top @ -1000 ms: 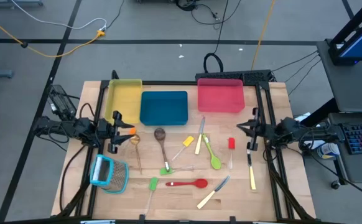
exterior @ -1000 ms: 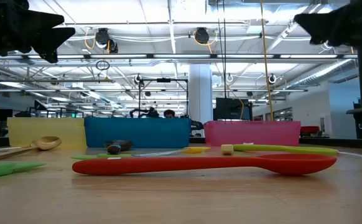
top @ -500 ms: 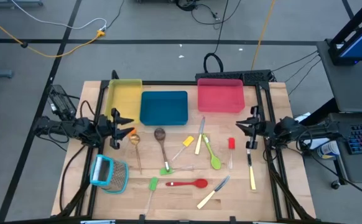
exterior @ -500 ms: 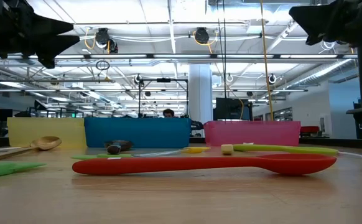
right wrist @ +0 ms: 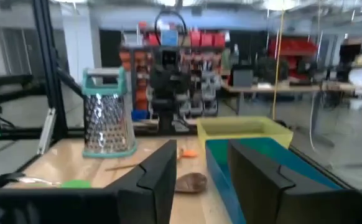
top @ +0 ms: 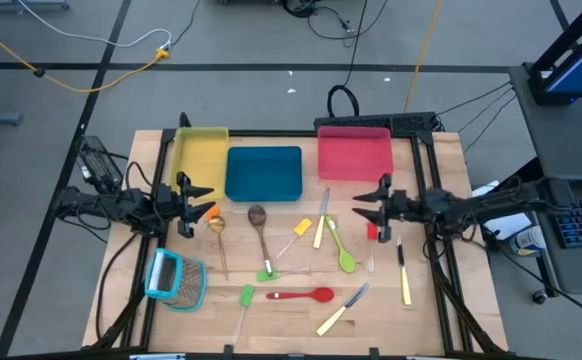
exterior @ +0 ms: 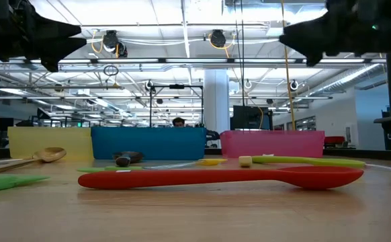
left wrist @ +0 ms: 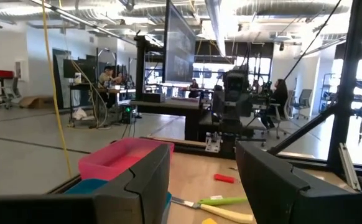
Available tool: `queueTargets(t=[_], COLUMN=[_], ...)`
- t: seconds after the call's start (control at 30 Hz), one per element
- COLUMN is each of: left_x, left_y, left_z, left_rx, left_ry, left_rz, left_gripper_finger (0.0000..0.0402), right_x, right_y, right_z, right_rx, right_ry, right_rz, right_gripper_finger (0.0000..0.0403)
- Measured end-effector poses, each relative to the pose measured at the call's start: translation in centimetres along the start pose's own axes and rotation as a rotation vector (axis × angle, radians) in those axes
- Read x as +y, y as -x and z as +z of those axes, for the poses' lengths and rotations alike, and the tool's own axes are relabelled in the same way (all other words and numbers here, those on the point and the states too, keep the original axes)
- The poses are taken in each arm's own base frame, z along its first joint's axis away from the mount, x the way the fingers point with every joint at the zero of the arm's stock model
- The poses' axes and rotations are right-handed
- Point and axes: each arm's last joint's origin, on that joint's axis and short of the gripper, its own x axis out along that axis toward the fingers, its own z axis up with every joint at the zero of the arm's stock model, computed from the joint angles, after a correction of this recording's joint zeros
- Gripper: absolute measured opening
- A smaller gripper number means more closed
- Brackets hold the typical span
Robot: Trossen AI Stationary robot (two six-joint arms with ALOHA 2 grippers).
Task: Pick & Place Kitchen Items
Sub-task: Put the green serving spoon into the red bin
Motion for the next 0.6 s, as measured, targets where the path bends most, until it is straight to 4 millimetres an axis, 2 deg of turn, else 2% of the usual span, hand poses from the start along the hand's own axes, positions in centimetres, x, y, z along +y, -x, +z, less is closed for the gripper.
queueTargets(t=[0.23, 0.37, 0.6], left_x=[0.0, 0.0, 0.0], left_y=[0.0, 0.0, 0.0], left_z=[0.0, 0.0, 0.0], left_rx=[-0.001, 0.002, 0.003], left_ry=[-0.021, -0.023, -0.022], left_rz=[0.0, 0.0, 0.0], left_gripper_finger=[0.0191, 0.0191, 0.0191], right_x=[0.4, 0.4, 1.1], right_y=[-3.6, -4.0, -4.5], right_z=[0.7, -1.0, -3.9], right_rx=[0.366, 0.63, 0.843], right_ry=[-0.082, -0.196, -0.354], right_rz=[-0.056, -0.148, -0.118], right_gripper_finger=[0.0131, 0.013, 0.013])
